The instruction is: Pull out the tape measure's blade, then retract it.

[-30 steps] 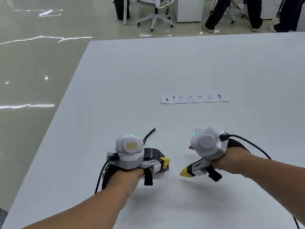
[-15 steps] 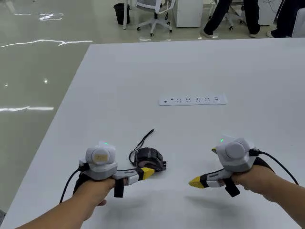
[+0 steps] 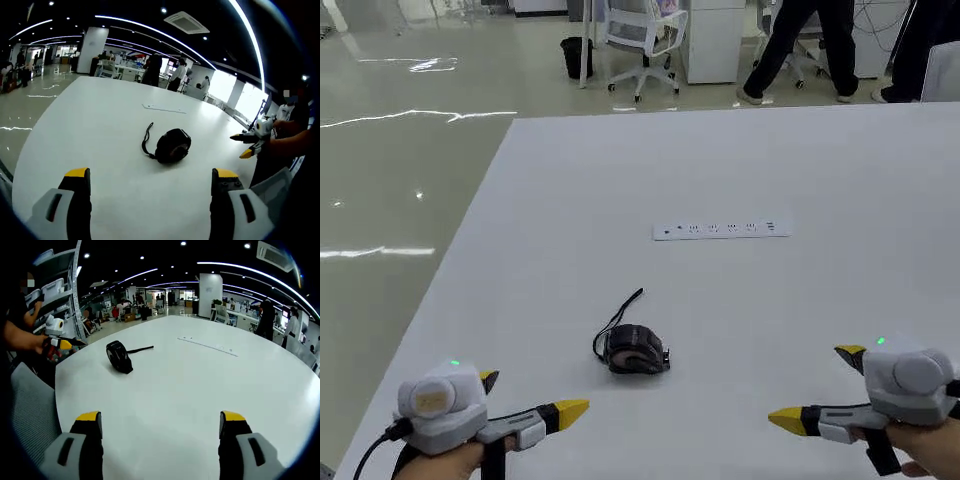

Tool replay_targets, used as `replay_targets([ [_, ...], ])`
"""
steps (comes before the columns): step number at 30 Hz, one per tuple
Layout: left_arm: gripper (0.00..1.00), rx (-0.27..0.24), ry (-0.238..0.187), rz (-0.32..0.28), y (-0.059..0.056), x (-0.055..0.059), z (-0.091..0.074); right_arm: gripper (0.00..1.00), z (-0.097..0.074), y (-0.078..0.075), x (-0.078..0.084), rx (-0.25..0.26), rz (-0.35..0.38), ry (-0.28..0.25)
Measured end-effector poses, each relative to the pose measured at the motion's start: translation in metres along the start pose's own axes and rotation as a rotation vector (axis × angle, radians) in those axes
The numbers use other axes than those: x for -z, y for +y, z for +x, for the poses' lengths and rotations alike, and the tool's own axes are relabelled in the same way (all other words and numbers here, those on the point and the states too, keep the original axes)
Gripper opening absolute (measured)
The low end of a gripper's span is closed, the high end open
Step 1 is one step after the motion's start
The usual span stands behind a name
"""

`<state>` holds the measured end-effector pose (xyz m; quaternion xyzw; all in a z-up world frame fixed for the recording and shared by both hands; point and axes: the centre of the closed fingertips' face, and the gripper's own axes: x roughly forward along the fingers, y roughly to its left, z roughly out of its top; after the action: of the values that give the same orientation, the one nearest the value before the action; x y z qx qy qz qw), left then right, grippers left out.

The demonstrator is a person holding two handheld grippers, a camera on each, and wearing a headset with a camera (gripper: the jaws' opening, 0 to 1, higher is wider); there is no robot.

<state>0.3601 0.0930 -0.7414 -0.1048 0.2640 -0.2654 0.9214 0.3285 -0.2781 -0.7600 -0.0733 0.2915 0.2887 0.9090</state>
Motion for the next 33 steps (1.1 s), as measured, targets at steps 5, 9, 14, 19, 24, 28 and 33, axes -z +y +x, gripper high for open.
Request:
replay_targets([
  [5, 0.99, -0.048, -0.007, 0.025, 0.011, 0.003, -0.026, 1.0, -0.027, -0.007, 0.017, 0.041, 0.034, 0.005],
  [9, 0.99, -0.059, -0.032, 0.096, 0.014, -0.009, -0.043, 1.0, -0.05, -0.007, 0.031, 0.06, 0.065, -0.009],
  [14, 0.99, -0.045, -0.006, 0.193, 0.015, -0.008, -0.057, 1.0, -0.075, -0.003, 0.041, 0.085, 0.146, -0.047],
  [19, 0.99, -0.04, -0.034, 0.152, 0.024, -0.006, -0.068, 1.0, -0.096, -0.002, 0.05, 0.144, 0.081, -0.012],
  [24, 0.99, -0.055, -0.038, 0.141, 0.035, -0.001, -0.073, 1.0, -0.113, 0.003, 0.058, 0.163, 0.035, 0.009],
  [28, 0.99, -0.066, -0.033, 0.138, 0.037, 0.002, -0.076, 1.0, -0.122, -0.003, 0.063, 0.193, 0.094, -0.017],
  [33, 0.99, -0.068, -0.057, 0.135, 0.033, -0.005, -0.078, 1.0, -0.126, -0.001, 0.064, 0.204, 0.149, -0.036],
])
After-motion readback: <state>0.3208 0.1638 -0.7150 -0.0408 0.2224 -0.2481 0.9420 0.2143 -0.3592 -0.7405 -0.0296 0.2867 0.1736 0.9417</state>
